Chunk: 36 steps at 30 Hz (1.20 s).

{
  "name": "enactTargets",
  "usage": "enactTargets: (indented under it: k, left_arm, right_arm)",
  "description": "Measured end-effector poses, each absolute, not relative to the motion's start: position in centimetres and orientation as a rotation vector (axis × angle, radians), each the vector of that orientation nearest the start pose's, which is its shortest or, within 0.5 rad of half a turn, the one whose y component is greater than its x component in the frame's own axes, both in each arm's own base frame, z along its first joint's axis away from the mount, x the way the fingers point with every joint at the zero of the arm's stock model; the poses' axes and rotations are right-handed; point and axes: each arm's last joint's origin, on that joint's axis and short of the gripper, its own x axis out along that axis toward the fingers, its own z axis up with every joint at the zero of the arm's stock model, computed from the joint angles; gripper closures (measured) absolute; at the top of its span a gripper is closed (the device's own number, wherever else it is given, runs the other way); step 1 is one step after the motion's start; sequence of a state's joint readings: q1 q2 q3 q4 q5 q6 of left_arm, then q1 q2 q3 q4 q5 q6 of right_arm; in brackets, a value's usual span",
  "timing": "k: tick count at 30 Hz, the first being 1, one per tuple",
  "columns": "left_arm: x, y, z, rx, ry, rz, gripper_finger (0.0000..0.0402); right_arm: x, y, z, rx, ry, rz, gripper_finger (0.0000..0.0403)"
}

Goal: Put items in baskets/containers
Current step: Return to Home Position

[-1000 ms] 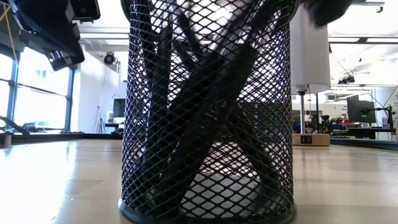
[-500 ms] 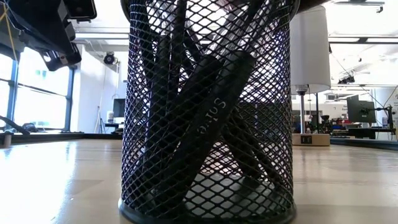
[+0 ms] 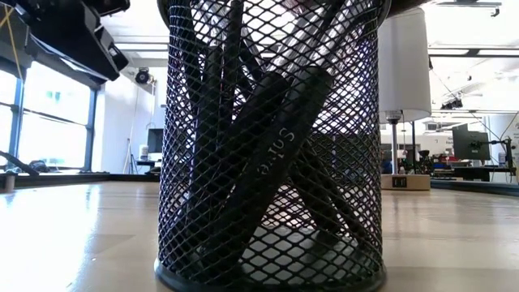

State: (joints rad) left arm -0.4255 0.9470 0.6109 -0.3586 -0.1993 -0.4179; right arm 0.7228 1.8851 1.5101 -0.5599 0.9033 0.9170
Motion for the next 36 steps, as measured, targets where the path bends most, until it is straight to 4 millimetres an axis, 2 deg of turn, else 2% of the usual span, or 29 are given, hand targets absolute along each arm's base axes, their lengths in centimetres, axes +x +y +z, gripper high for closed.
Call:
enactTargets:
  k: [4, 9, 14, 19, 23, 29, 36]
  left_arm:
    - [17.8, -7.4, 23.4, -0.127, 0.66, -0.099, 0.0401]
    - [18.3, -5.7, 23.3, -0.109, 0.654, -0.005, 0.0401]
    - [19.1, -3.4, 23.5, -0.137, 0.629, 0.029, 0.0401]
    - [19.6, -1.9, 23.9, -0.131, 0.581, 0.086, 0.0401]
    - [19.7, -1.1, 24.0, -0.143, 0.563, 0.12, 0.0401]
    - [19.8, -0.9, 24.0, -0.185, 0.551, 0.149, 0.0401]
    - [19.8, -0.9, 24.1, -0.228, 0.547, 0.164, 0.0401]
  right_arm:
    - [30.1, 23.8, 25.0, 0.097, 0.623, -0.453, 0.0399]
    - [28.2, 20.3, 24.2, 0.059, 0.69, -0.439, 0.0401]
    - [25.6, 15.2, 23.3, 0.141, 0.589, -0.278, 0.0402]
    - [23.0, 9.6, 21.8, 0.15, 0.446, -0.142, 0.0402]
    - [20.8, 6.4, 20.4, 0.185, 0.36, -0.091, 0.0402]
    - [17.6, 4.0, 18.7, 0.175, 0.329, -0.052, 0.0403]
    - [15.7, 2.0, 18.2, 0.161, 0.207, -0.03, 0.0403]
